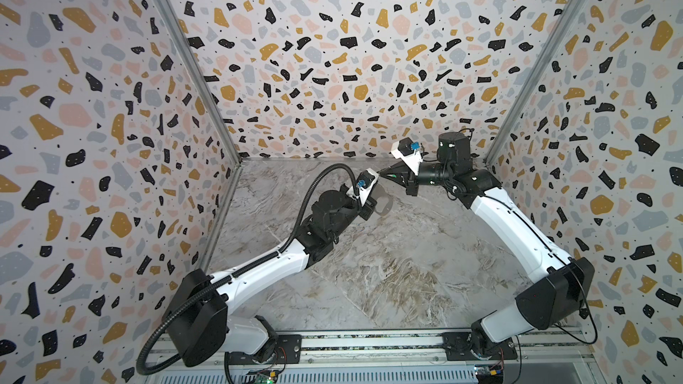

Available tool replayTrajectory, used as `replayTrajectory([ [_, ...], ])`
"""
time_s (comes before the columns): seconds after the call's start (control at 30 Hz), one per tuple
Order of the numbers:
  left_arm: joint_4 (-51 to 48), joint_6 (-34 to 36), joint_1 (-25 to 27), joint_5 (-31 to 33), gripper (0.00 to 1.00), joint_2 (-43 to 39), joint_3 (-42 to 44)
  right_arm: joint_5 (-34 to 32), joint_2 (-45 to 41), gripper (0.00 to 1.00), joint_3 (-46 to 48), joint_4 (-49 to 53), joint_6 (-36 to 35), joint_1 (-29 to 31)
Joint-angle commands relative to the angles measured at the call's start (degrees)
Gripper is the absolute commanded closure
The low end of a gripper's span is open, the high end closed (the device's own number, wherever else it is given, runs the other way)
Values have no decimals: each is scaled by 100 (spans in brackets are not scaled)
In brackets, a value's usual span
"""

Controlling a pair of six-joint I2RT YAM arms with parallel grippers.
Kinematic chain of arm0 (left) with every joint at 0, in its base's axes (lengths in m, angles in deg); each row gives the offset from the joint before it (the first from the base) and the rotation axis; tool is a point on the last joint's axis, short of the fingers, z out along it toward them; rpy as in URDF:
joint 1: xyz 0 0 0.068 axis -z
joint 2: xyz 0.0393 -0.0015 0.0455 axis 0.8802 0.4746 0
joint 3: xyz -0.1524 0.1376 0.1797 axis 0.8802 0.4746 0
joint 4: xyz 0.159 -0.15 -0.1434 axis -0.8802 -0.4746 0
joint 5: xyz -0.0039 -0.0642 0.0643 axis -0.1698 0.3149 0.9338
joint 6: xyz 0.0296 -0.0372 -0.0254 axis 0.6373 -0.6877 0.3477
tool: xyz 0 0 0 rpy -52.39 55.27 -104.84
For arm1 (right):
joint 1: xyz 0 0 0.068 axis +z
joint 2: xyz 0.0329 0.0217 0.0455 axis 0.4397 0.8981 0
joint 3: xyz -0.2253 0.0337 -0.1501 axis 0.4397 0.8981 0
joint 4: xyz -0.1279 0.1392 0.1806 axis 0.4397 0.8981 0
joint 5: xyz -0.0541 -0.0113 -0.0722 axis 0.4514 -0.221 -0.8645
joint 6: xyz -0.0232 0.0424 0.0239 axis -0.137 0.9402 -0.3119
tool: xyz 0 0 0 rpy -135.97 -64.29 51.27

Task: Remove the keys from the keyring
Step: 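Pinch the split ring with the left gripper just below the right gripper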

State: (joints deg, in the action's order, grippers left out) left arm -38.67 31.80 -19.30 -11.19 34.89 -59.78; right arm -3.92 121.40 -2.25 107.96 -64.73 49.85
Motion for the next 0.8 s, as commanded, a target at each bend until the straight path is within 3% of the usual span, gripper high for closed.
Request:
replayTrajectory([
  [0.0,801,-482,-272,-701,100,-187,141,-155,-357,100,159,-369,3,-113],
  [0.3,1455,-1070,-698,-2020,100,-30,106,-309,-532,100,559,-796,90,-201],
  [0.5,846,-860,-748,-2851,100,240,-327,-295,-632,100,550,-970,150,-265],
  [0.77,824,-815,-765,-2901,100,288,-445,-439,-706,100,624,-848,-29,-301],
])
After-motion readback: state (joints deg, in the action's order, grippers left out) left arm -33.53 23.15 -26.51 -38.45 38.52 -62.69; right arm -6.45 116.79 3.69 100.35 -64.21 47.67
